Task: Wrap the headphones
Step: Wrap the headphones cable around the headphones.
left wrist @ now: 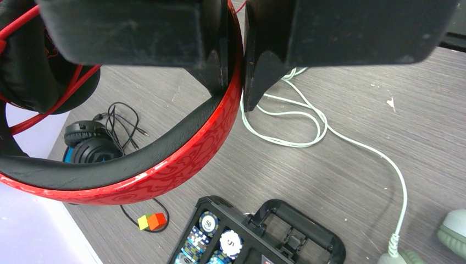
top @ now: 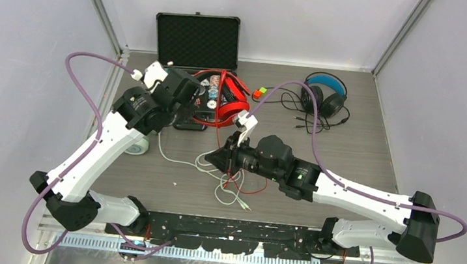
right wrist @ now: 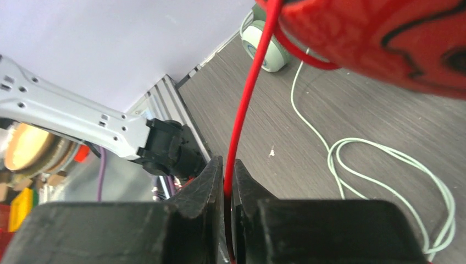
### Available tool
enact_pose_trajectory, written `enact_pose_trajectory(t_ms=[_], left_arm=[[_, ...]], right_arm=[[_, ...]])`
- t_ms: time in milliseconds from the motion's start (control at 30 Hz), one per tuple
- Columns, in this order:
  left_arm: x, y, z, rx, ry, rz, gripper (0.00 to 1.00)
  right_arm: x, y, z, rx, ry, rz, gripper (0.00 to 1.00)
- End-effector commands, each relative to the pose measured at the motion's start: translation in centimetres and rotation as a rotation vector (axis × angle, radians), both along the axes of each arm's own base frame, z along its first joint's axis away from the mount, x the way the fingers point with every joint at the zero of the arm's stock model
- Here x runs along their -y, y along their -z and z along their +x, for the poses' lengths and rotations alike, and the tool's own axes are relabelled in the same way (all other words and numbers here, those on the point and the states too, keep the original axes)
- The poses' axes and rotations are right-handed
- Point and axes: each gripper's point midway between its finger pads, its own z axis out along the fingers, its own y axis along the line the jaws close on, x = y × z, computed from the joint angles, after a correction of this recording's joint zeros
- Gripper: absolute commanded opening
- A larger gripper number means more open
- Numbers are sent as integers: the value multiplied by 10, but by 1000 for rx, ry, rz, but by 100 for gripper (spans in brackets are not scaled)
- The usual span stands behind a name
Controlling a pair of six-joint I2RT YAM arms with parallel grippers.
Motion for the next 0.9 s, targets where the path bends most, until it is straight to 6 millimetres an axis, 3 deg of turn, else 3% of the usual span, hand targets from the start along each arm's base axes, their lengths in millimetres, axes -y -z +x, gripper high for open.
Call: enact_pose_trajectory(t_ms=[0,333,733,867], left_arm=[[10,-49,7,136,-17,-182,0],[8,-67,2,179,10,-199,0],[15,-83,-7,211,74,-261,0],[16,-93,-11,235,118,-255,0]], right_arm=[[7,-5,11,165,48,14,17],[17,61,0,205,26,-36,29],[37,127,1,173,75,-110,29],[47,136,6,170,126,-110,28]])
